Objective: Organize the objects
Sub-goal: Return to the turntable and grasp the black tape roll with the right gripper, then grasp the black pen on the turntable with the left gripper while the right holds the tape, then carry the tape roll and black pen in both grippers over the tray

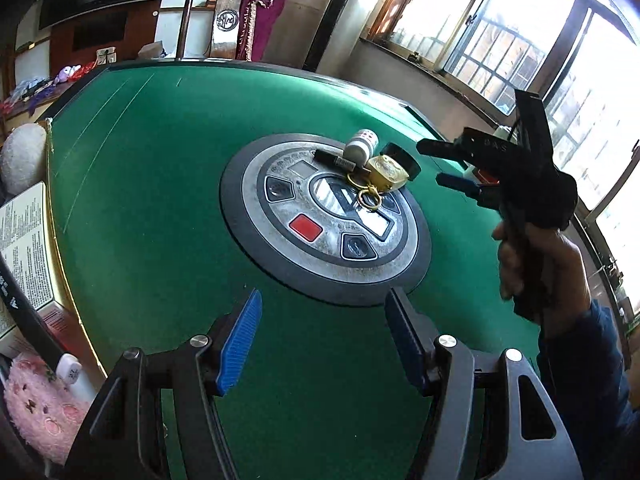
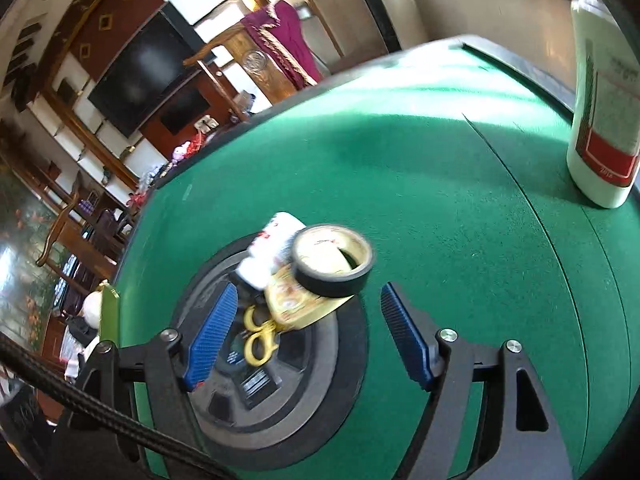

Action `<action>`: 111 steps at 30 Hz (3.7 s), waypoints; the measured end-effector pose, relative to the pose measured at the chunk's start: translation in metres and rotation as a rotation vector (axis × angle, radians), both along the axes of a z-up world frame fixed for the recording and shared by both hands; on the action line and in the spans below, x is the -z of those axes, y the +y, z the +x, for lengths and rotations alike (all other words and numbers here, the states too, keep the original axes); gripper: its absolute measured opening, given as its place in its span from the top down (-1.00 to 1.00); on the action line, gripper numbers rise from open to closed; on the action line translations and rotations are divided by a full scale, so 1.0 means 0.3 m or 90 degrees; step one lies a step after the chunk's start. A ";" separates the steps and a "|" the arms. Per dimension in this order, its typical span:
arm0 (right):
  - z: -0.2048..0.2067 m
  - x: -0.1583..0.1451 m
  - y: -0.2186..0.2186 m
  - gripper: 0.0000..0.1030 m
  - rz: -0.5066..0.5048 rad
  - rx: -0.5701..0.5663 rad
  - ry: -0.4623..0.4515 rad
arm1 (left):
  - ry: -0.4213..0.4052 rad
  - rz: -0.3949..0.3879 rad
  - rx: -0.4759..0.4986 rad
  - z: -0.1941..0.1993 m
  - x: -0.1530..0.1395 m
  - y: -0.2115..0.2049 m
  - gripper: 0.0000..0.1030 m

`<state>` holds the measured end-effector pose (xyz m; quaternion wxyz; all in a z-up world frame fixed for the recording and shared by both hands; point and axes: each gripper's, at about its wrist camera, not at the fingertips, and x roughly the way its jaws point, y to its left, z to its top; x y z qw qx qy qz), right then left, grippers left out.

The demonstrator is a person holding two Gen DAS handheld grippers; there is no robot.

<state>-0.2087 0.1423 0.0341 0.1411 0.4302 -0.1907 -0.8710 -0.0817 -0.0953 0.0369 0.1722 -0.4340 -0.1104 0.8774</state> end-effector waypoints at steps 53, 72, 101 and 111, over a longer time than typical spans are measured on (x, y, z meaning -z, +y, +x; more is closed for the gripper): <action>0.303 -0.067 0.266 -0.13 -0.140 -0.015 0.081 | 0.002 -0.092 0.055 -0.640 0.043 0.325 -0.13; 0.317 -0.057 0.283 -0.14 -0.170 -0.013 0.073 | -0.074 -0.143 0.019 -0.476 0.073 0.341 -0.12; 0.329 -0.062 0.176 -0.14 -0.114 -0.061 0.074 | 0.004 -0.133 -0.106 -0.191 0.048 0.177 0.77; 0.373 -0.059 0.030 -0.13 -0.042 -0.125 0.096 | 0.120 -0.185 -0.153 0.004 -0.052 0.081 0.77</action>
